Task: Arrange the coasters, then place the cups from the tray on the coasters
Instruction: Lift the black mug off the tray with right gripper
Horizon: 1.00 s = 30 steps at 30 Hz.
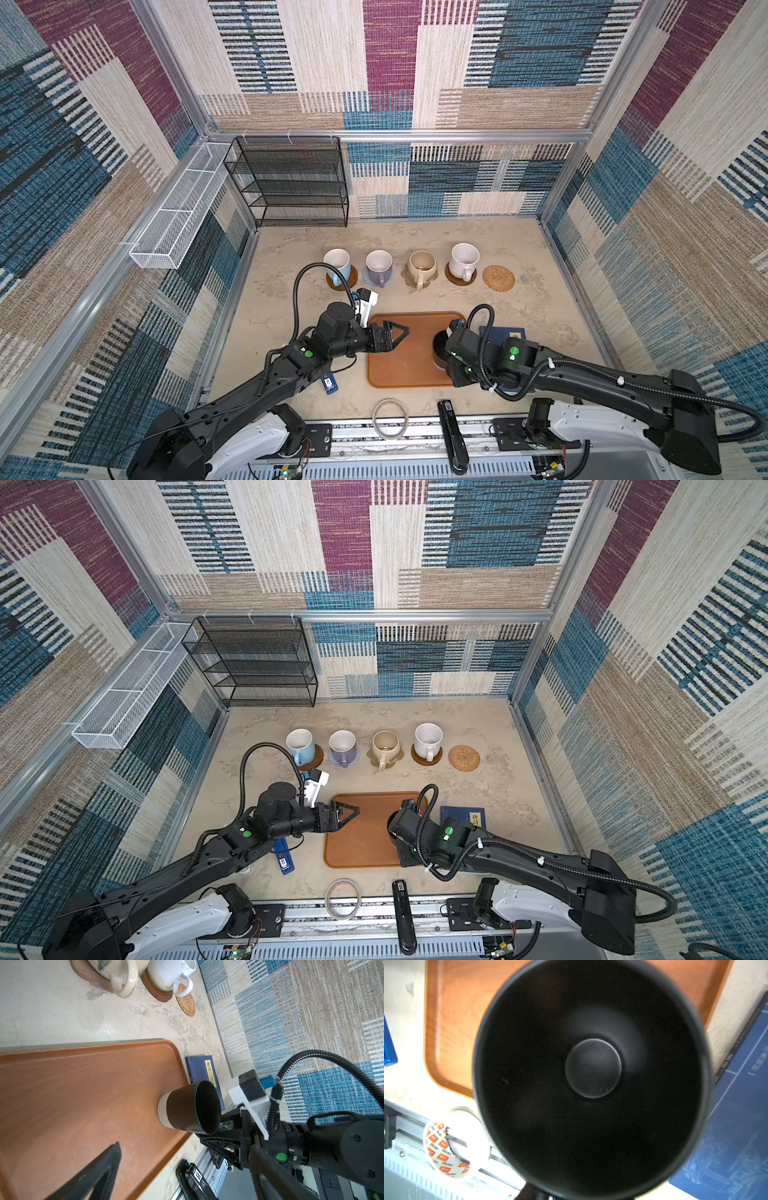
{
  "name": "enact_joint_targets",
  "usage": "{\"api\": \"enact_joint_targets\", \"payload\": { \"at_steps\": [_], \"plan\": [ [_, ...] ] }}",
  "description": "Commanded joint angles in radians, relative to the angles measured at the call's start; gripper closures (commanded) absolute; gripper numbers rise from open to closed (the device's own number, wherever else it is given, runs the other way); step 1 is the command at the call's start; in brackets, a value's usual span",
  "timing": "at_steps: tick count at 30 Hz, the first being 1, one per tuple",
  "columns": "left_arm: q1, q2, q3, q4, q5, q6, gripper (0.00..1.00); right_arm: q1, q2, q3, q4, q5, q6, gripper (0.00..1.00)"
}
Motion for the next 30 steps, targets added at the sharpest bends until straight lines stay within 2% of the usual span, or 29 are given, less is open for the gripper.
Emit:
{"api": "enact_joint_targets", "payload": {
  "at_steps": [1, 5, 12, 20, 24, 30],
  "plan": [
    [0.001, 0.005, -0.004, 0.042, 0.007, -0.032, 0.02, 0.004, 0.013, 0.014, 0.027, 0.082, 0.011, 0.72],
    [0.000, 0.014, -0.007, 0.047, 0.007, -0.033, 0.02, 0.006, 0.044, 0.022, 0.033, 0.105, 0.003, 0.76],
    [0.000, 0.018, -0.010, 0.059, 0.008, -0.035, 0.02, 0.005, 0.088, 0.031, 0.043, 0.139, -0.010, 0.74],
    [0.000, 0.042, -0.014, 0.083, 0.017, -0.042, 0.02, 0.006, 0.101, 0.034, 0.065, 0.157, -0.031, 0.89],
    [0.000, 0.042, -0.016, 0.088, 0.019, -0.042, 0.02, 0.006, 0.092, 0.040, 0.072, 0.171, -0.037, 0.99],
    [0.000, 0.025, -0.042, 0.144, 0.019, -0.082, 0.02, 0.006, 0.081, 0.056, 0.085, 0.175, -0.053, 1.00]
  ]
}}
